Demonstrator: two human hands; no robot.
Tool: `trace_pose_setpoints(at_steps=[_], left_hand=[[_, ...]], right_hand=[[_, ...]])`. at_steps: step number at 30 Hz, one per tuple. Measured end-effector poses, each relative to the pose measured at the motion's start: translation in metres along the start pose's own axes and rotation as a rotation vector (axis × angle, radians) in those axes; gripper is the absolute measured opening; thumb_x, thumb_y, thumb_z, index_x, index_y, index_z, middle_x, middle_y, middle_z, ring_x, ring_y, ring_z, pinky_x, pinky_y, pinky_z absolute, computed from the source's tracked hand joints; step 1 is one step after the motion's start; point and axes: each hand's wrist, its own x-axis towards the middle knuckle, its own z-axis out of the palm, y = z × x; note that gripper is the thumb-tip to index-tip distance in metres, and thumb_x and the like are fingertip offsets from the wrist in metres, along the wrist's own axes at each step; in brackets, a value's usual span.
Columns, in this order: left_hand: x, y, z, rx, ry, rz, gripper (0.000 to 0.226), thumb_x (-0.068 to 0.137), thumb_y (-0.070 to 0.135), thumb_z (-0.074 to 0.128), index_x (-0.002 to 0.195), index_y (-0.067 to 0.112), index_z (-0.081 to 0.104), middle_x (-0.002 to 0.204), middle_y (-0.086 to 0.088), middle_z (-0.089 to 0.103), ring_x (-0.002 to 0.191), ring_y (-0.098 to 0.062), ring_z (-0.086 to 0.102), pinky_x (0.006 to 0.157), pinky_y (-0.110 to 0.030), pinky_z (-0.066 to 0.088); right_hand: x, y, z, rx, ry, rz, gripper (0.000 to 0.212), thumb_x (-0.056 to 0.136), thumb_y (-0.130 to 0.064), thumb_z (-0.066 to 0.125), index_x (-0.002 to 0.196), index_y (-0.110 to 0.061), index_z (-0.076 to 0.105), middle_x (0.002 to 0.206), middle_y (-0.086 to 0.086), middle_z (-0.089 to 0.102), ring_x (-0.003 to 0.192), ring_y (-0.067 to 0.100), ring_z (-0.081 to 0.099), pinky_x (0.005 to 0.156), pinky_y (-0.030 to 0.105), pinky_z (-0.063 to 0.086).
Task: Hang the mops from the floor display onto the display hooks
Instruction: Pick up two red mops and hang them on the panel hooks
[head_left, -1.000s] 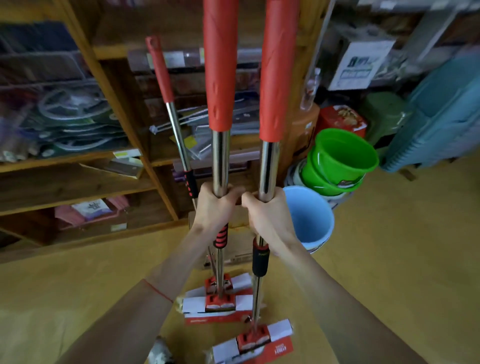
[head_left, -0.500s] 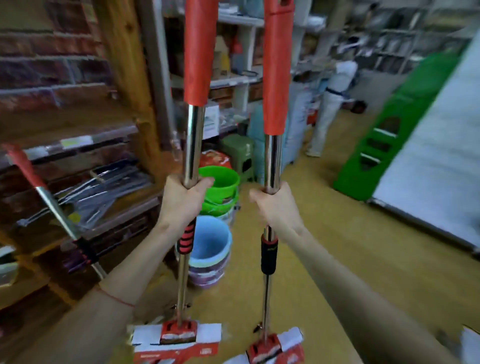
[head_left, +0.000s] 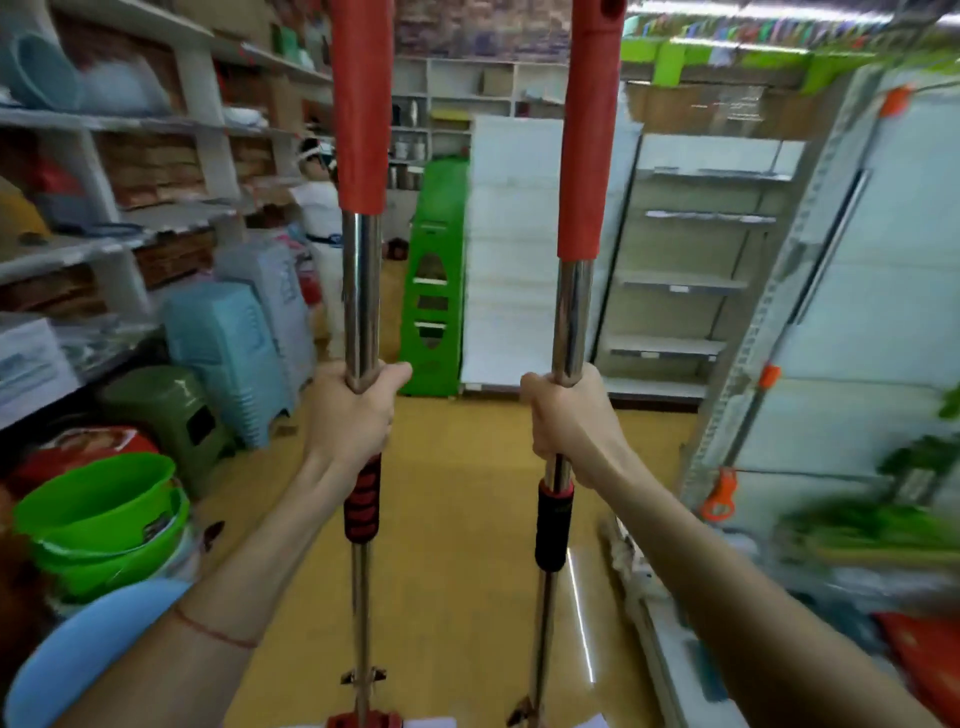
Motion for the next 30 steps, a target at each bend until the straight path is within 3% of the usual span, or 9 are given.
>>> trace_pose_setpoints(at_steps=[7, 13, 19, 23, 30], left_hand=[[-0.006, 0.004, 0.173, -0.086, -0.216, -0.006, 0.048, 0.096, 0.017, 0.066, 0.060, 0.014, 0.035, 0.047, 0.002, 0.021, 0.034, -0.016, 0.019, 0.042, -0.024, 0.020], [-0.029, 0.019, 0.316, -0.163, -0.425, -0.014, 0.061, 0.095, 0.014, 0.065, 0.043, 0.024, 0.033, 0.040, 0.009, 0.027, 0.033, -0.014, 0.027, 0.042, -0.025, 0.025], [-0.052, 0.040, 0.453, -0.295, -0.663, -0.051, 0.044, 0.088, 0.026, 0.066, 0.055, 0.018, 0.038, 0.046, 0.002, 0.027, 0.039, -0.018, 0.026, 0.047, -0.029, 0.025], [-0.080, 0.055, 0.543, -0.333, -0.808, -0.032, 0.057, 0.091, 0.023, 0.065, 0.046, 0.023, 0.031, 0.042, 0.006, 0.027, 0.034, -0.018, 0.026, 0.045, -0.027, 0.024], [-0.130, 0.083, 0.683, -0.426, -1.005, 0.013, 0.045, 0.086, 0.034, 0.068, 0.056, 0.023, 0.037, 0.052, -0.010, 0.031, 0.047, -0.022, 0.034, 0.042, -0.048, 0.031]], right_hand=[[0.007, 0.031, -0.164, -0.021, 0.220, 0.030, 0.037, 0.088, -0.006, 0.056, 0.058, -0.020, 0.040, 0.048, 0.001, 0.035, 0.037, 0.017, 0.030, 0.044, 0.027, 0.029], [-0.004, 0.039, -0.290, -0.057, 0.469, 0.066, 0.033, 0.090, -0.005, 0.058, 0.061, -0.016, 0.047, 0.041, -0.006, 0.040, 0.035, 0.013, 0.034, 0.042, 0.025, 0.031], [-0.029, 0.049, -0.412, -0.095, 0.761, 0.050, 0.031, 0.083, -0.004, 0.059, 0.060, -0.018, 0.043, 0.042, -0.003, 0.036, 0.035, 0.016, 0.033, 0.042, 0.025, 0.031], [-0.054, 0.049, -0.479, -0.147, 0.926, 0.031, 0.032, 0.086, -0.004, 0.060, 0.059, -0.015, 0.046, 0.045, 0.001, 0.036, 0.034, 0.016, 0.034, 0.040, 0.024, 0.032], [-0.089, 0.061, -0.592, -0.185, 1.119, 0.048, 0.031, 0.081, -0.010, 0.059, 0.055, -0.016, 0.043, 0.049, 0.008, 0.035, 0.038, 0.020, 0.032, 0.044, 0.033, 0.031]])
